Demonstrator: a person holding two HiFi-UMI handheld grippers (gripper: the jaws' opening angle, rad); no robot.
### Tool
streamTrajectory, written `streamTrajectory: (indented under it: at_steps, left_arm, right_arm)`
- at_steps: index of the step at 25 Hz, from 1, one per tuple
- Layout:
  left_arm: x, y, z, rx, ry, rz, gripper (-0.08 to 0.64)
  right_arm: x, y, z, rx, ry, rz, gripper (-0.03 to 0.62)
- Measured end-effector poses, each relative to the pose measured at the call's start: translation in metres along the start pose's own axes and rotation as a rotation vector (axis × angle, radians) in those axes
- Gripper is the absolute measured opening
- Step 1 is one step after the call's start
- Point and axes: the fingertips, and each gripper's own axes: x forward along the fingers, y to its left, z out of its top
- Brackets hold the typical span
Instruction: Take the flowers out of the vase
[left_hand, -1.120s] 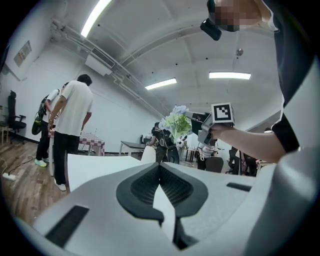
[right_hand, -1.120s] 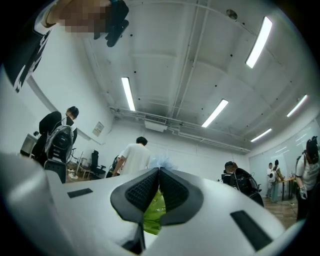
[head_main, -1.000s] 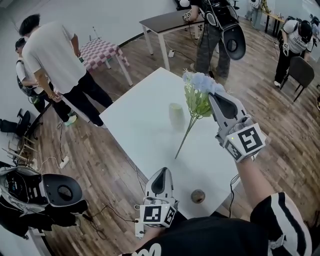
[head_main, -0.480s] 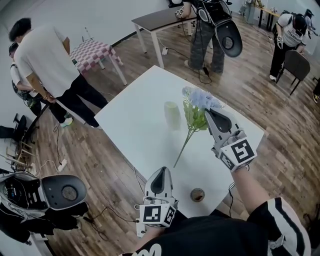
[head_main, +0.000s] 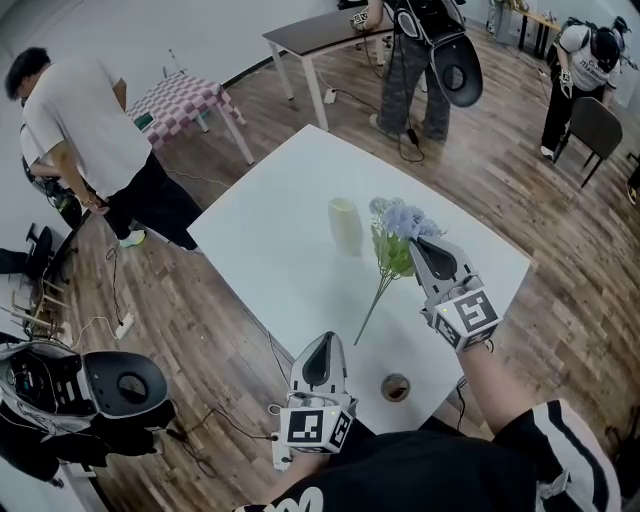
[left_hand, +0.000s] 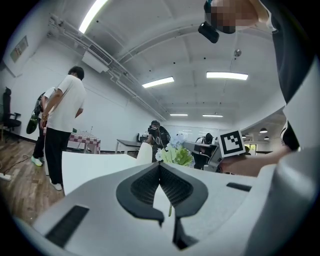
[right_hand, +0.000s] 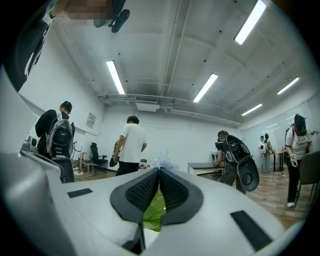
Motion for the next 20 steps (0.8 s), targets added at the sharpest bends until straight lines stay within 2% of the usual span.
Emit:
streamTrajectory:
  at_steps: [7,14,20]
  left_arm:
    - [-0.007,-0.001,0.005,0.0,-0.002,0.013,0.002]
    - [-0.009,0.007,0.001,0.007,-0.006,0.043,0.002]
    - [-0.01,0.01,0.0,0.007,-0.009,0.048,0.002]
  right_arm:
    - [-0.004,0.004,-0.031,0.075,0.071,-0.006,0.023]
    - [-0.002,0.01,-0.088,0.116,0.194,0.008,0.024]
    - [-0.004,0.012,-0.112,0.115,0.245,0.0,0.025]
